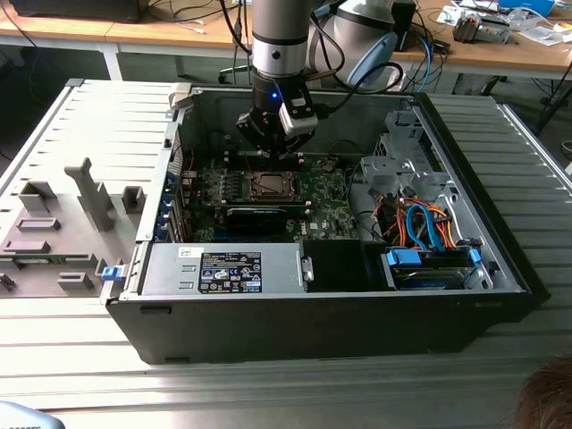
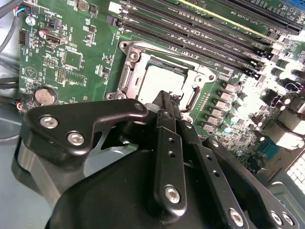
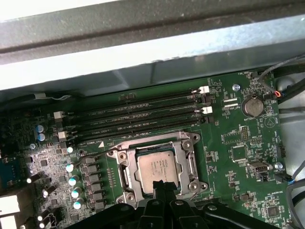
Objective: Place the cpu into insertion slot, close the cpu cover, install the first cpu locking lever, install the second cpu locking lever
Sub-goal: 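Install the first cpu locking lever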
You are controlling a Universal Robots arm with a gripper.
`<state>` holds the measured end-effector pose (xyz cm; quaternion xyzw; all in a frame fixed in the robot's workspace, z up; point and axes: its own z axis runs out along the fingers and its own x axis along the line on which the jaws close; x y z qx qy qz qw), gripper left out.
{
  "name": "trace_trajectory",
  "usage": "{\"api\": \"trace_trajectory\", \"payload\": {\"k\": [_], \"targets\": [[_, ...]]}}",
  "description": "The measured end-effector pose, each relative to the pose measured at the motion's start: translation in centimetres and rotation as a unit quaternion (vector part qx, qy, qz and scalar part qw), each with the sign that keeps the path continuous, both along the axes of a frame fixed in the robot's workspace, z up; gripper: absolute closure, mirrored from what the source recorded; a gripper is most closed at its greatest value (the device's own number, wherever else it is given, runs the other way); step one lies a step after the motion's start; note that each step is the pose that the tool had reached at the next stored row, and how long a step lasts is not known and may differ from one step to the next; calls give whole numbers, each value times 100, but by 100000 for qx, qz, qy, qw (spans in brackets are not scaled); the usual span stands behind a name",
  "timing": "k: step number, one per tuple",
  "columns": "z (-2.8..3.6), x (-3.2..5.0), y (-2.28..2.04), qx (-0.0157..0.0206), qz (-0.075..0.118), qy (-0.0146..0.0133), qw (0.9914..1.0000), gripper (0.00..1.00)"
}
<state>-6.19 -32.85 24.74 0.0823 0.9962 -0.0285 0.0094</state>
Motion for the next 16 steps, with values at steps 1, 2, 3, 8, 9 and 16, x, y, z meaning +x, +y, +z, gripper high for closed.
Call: {"api": "trace_trajectory", "payload": {"k": [1, 2, 3, 8, 9, 16], "targets": [[0, 0, 0, 1, 38, -2, 100000, 89], [0, 0, 0, -1, 73, -1, 100000, 89], [0, 0, 0, -2, 110, -1, 100000, 89], [-1, 0, 0, 1, 350, 0, 99999, 89], [-1, 0, 0, 2, 401, -3, 99999, 89], [-2, 0, 0, 4, 841, -5, 99996, 89]]}}
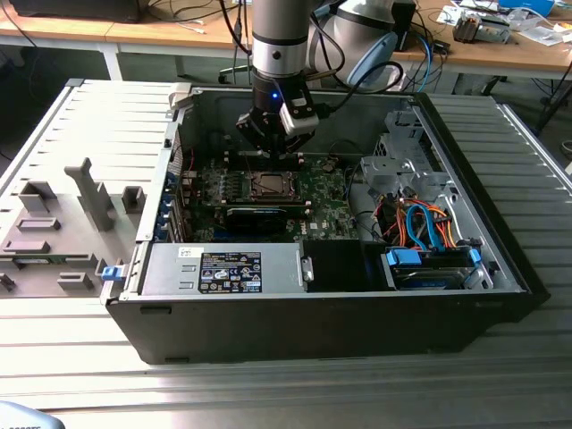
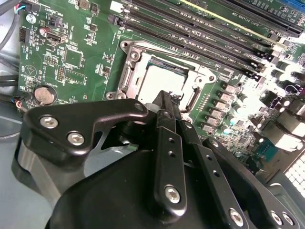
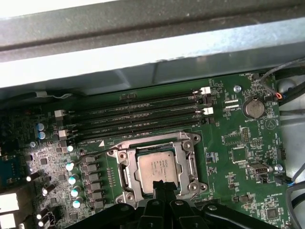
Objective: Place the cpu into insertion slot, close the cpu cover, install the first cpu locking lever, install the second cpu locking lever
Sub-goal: 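Install the first cpu locking lever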
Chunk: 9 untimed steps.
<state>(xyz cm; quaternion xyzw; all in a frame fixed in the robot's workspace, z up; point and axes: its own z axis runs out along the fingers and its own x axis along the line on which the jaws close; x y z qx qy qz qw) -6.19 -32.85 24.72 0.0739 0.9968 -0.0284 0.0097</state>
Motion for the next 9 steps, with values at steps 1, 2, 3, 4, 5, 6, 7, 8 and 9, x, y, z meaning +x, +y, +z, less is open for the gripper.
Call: {"api": "trace_trajectory", "payload": {"k": [1, 2, 3, 4, 5, 6, 7, 8, 9], "targets": [[0, 0, 0, 2, 89, -1, 100000, 89], [0, 0, 0, 0, 227, -3, 100000, 89], [0, 0, 0, 1, 354, 0, 99999, 89], [0, 0, 0, 1, 476, 0, 99999, 89], [0, 0, 0, 1, 632, 2, 99998, 89], [0, 0, 0, -2, 738, 2, 99997, 89], [0, 0, 0, 2, 845, 2, 99996, 89], [0, 0, 0, 2, 950, 1, 99995, 89], [0, 0, 0, -2, 1112, 2, 99994, 89]]}}
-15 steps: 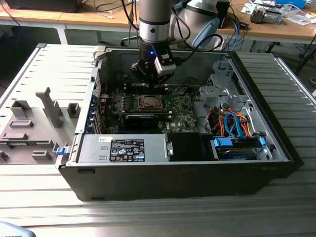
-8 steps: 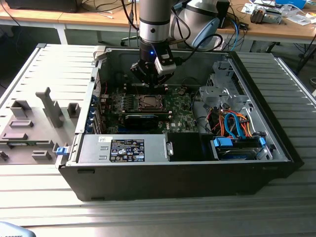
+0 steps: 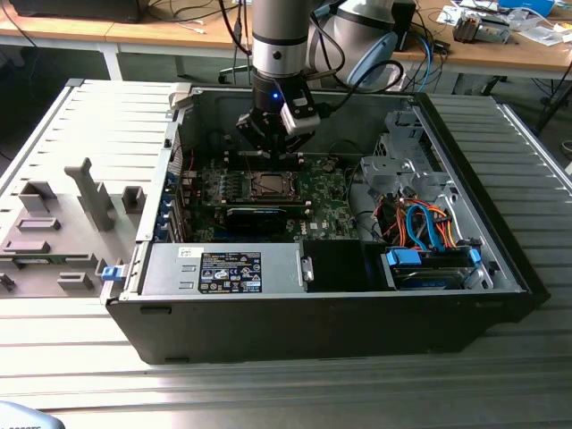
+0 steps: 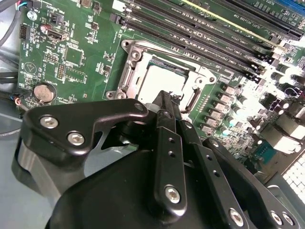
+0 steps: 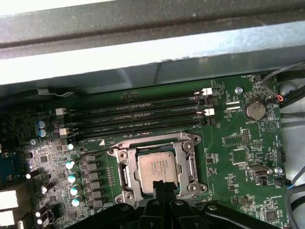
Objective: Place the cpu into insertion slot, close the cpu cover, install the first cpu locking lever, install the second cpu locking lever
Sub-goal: 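Install the first cpu locking lever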
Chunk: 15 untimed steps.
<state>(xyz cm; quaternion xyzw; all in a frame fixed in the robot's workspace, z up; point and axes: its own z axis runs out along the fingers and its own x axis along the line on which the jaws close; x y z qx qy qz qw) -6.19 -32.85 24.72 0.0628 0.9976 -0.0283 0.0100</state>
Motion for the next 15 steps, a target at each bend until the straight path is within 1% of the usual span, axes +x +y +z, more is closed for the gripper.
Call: {"api": "trace_trajectory", "payload": {"k": [6, 8, 15], "targets": [[-1, 0, 0, 4, 880, -1, 99996, 89], [-2, 0, 0, 2, 1761, -1, 99984, 89], [-2, 0, 0, 0, 2323, 2, 99973, 89]]}}
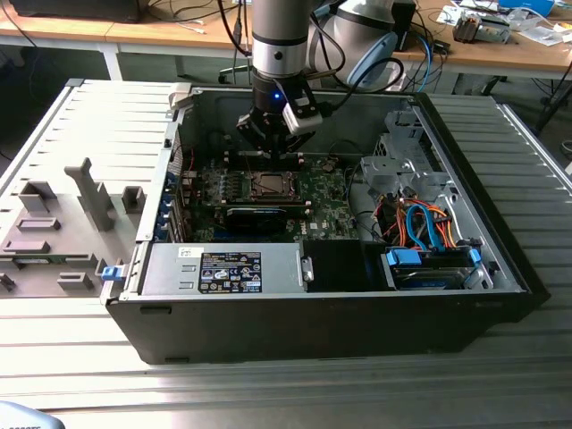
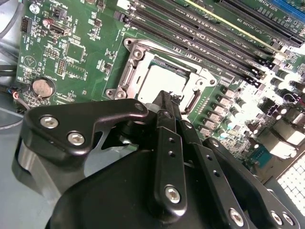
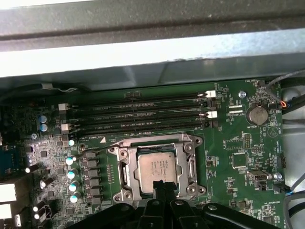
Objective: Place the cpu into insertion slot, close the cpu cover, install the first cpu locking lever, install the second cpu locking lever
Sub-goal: 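Install the first cpu locking lever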
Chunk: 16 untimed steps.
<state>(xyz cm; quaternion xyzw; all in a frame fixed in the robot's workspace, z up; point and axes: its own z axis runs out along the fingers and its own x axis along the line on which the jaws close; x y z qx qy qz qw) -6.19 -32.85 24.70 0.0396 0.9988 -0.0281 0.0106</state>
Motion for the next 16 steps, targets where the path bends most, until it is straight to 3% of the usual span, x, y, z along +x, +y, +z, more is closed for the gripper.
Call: {"api": "trace_trajectory", "payload": {"k": [16], "targets": [[-2, 0, 0, 1, 1390, -3, 99990, 89]]}}
